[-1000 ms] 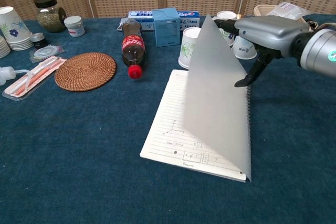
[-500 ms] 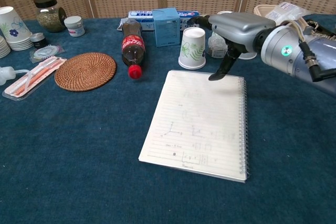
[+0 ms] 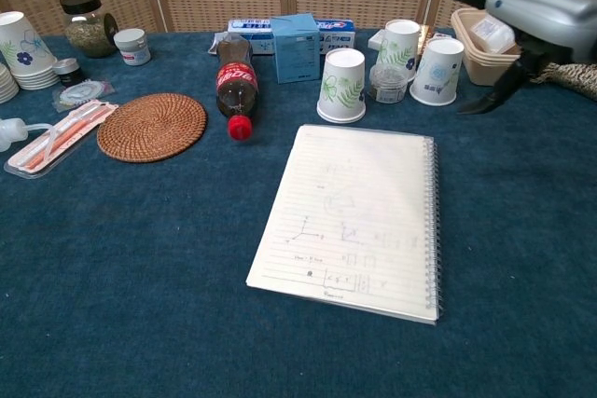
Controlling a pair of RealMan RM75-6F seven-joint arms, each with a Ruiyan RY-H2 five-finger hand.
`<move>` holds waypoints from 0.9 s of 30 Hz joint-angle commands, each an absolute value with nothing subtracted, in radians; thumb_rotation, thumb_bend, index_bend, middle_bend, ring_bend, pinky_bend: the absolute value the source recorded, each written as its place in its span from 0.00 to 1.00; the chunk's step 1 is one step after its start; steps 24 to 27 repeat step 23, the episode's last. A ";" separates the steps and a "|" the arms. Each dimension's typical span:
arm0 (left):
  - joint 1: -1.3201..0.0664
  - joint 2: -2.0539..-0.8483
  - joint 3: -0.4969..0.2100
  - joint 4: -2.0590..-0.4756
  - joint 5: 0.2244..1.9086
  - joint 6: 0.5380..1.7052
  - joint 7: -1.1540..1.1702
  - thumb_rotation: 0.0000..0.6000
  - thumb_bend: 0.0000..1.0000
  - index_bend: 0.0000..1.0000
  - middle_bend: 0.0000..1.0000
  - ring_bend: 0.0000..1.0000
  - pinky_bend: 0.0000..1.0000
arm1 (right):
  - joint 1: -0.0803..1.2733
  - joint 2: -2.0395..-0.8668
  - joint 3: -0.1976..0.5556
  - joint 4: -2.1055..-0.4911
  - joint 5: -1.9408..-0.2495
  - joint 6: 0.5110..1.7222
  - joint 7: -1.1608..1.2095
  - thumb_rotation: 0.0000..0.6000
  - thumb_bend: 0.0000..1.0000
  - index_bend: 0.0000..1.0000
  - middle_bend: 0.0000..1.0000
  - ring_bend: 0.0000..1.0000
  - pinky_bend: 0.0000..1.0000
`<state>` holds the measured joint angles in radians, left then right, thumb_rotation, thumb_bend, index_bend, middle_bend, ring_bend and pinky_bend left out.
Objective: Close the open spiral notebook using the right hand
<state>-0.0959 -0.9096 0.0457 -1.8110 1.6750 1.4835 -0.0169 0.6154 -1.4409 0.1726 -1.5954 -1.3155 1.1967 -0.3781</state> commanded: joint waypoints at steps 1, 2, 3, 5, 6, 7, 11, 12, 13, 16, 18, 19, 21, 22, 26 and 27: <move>-0.090 -0.918 0.046 -1.806 1.676 1.492 -0.009 1.00 0.04 0.00 0.00 0.00 0.00 | 0.547 -1.398 0.138 -1.588 -1.358 1.273 -0.304 1.00 0.00 0.00 0.00 0.00 0.05; -0.088 -0.921 0.046 -1.804 1.675 1.495 -0.005 1.00 0.04 0.00 0.00 0.00 0.00 | 0.534 -1.390 0.133 -1.586 -1.364 1.286 -0.290 1.00 0.00 0.00 0.00 0.00 0.05; -0.084 -0.926 0.044 -1.800 1.673 1.502 0.003 1.00 0.04 0.00 0.00 0.00 0.00 | 0.509 -1.376 0.123 -1.578 -1.373 1.312 -0.267 1.00 0.00 0.00 0.00 0.00 0.04; -0.078 -0.932 0.041 -1.796 1.669 1.513 0.012 1.00 0.04 0.00 0.00 0.00 0.00 | 0.465 -1.352 0.114 -1.558 -1.367 1.361 -0.251 1.00 0.00 0.00 0.00 0.00 0.04; -0.075 -0.936 0.041 -1.796 1.669 1.519 0.014 1.00 0.04 0.00 0.00 0.00 0.00 | 0.441 -1.341 0.107 -1.552 -1.371 1.388 -0.233 1.00 0.00 0.00 0.00 0.00 0.04; -0.073 -0.939 0.040 -1.794 1.670 1.523 0.015 1.00 0.04 0.00 0.00 0.00 0.00 | 0.422 -1.334 0.105 -1.547 -1.369 1.407 -0.216 1.00 0.00 0.00 0.00 0.00 0.04; -0.063 -0.952 0.037 -1.789 1.667 1.541 0.021 1.00 0.04 0.00 0.00 0.00 0.00 | 0.355 -1.301 0.095 -1.517 -1.354 1.453 -0.147 1.00 0.00 0.00 0.00 0.00 0.04; -0.058 -0.960 0.034 -1.788 1.658 1.548 0.026 1.00 0.04 0.00 0.00 0.00 0.00 | 0.338 -1.288 0.091 -1.503 -1.348 1.457 -0.133 1.00 0.00 0.00 0.00 0.00 0.04; -0.052 -0.967 0.030 -1.788 1.649 1.556 0.033 1.00 0.04 0.00 0.00 0.00 0.00 | 0.324 -1.280 0.089 -1.494 -1.342 1.463 -0.122 1.00 0.00 0.00 0.00 0.00 0.03; -0.039 -0.988 0.016 -1.791 1.633 1.584 0.050 1.00 0.04 0.00 0.00 0.00 0.00 | 0.275 -1.251 0.083 -1.491 -1.327 1.488 -0.076 1.00 0.00 0.00 0.00 0.00 0.02; -0.035 -0.992 0.013 -1.791 1.633 1.593 0.055 1.00 0.04 0.00 0.00 0.00 0.00 | 0.250 -1.235 0.077 -1.497 -1.327 1.505 -0.063 1.00 0.00 0.00 0.00 0.00 0.02; -0.033 -0.994 0.013 -1.791 1.633 1.597 0.058 1.00 0.04 0.00 0.00 0.00 0.00 | 0.235 -1.224 0.073 -1.505 -1.327 1.515 -0.057 1.00 0.00 0.00 0.00 0.00 0.02; -0.029 -0.997 0.013 -1.791 1.632 1.602 0.063 1.00 0.04 0.00 0.00 0.00 0.00 | 0.211 -1.205 0.067 -1.528 -1.326 1.531 -0.048 1.00 0.00 0.00 0.00 0.00 0.02; -0.026 -0.999 0.013 -1.790 1.632 1.604 0.066 1.00 0.04 0.00 0.00 0.00 0.00 | 0.191 -1.187 0.063 -1.546 -1.330 1.550 -0.047 1.00 0.00 0.00 0.00 0.00 0.02; -0.025 -1.000 0.013 -1.790 1.631 1.604 0.067 1.00 0.04 0.00 0.00 0.00 0.00 | 0.183 -1.180 0.062 -1.554 -1.333 1.558 -0.047 1.00 0.00 0.00 0.00 0.00 0.02; -0.025 -1.000 0.013 -1.790 1.631 1.604 0.067 1.00 0.04 0.00 0.00 0.00 0.00 | 0.183 -1.180 0.062 -1.554 -1.333 1.558 -0.047 1.00 0.00 0.00 0.00 0.00 0.02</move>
